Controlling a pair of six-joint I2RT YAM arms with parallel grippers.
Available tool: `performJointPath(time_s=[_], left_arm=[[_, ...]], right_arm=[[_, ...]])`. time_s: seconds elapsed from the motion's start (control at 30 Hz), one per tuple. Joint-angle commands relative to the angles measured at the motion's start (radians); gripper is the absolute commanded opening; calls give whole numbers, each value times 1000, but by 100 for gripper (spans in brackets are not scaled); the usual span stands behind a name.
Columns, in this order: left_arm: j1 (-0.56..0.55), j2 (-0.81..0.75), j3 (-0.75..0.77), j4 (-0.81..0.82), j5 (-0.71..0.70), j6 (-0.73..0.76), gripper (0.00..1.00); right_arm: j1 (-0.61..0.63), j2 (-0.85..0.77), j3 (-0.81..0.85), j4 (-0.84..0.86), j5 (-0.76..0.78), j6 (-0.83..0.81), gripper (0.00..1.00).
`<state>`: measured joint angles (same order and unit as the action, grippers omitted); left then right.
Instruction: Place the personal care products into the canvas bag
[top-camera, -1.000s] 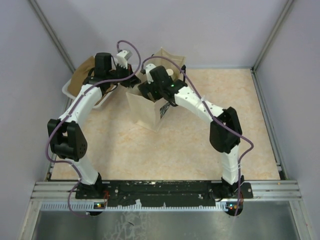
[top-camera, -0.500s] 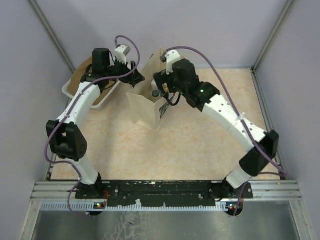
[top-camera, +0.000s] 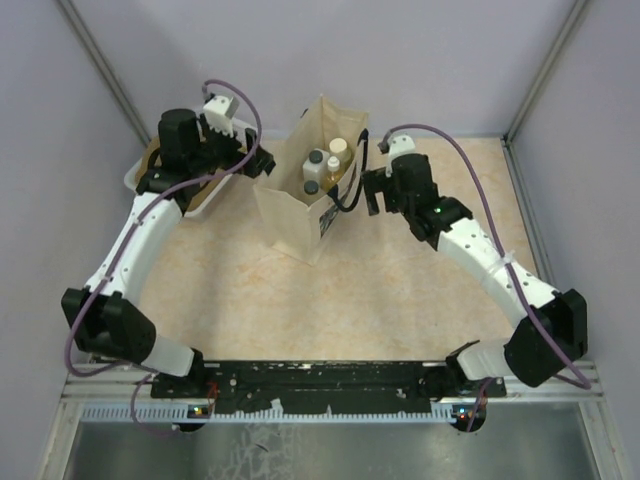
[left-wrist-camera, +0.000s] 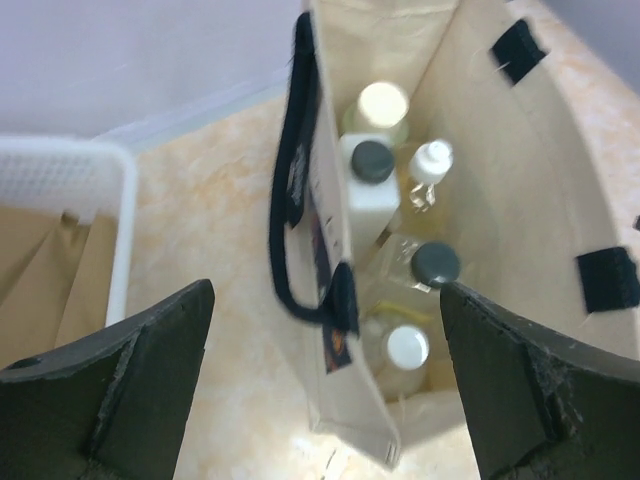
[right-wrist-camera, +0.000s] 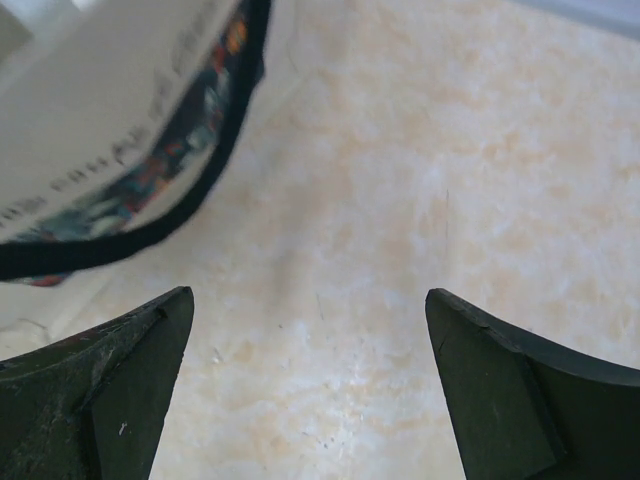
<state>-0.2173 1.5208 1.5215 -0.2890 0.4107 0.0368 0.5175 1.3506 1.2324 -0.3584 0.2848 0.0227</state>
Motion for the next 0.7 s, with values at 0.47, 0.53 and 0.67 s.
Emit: performJointPath(time_s=[0.47, 0.53, 0.67], left_arm=[[24, -211, -411, -2, -237, -215, 99], [23, -187, -396, -54, -266, -223, 99], [24, -172, -372, -123, -354, -259, 99]], right_arm=[[-121, -105, -288, 113, 93, 192, 99], [-120, -107, -286, 102, 109, 192, 99], [-120, -108, -287, 102, 97, 189, 99]])
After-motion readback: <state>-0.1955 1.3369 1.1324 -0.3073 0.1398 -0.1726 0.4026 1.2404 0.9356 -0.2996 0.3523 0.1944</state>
